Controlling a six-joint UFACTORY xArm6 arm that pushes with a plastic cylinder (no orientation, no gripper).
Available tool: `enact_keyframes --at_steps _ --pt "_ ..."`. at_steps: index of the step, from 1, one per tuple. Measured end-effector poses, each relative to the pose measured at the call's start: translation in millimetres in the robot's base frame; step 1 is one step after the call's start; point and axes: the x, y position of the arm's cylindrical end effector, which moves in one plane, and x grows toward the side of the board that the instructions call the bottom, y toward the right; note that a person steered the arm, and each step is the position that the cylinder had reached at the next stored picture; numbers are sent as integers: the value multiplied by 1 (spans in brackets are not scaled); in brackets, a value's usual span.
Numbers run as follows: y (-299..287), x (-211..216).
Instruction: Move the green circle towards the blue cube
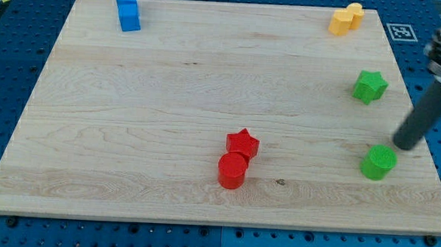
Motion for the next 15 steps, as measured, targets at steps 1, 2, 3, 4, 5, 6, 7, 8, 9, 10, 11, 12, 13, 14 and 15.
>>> enact_keyframes --at_steps 1,2,3,4,5,6,7,8,9,10,11,12,13,14,15 --pt "1 64" --pt "-5 71" --pt "-14 62" --pt "-37 37" --pt "-61 24" --pt "-76 8" --pt "-95 -5" --pt "-123 -8" --pt "-153 -24" --pt "-178 -45" --pt "-206 -55" --pt "-240 -62" --pt "-267 -62" --pt "-296 -62" --pt "-323 -62"
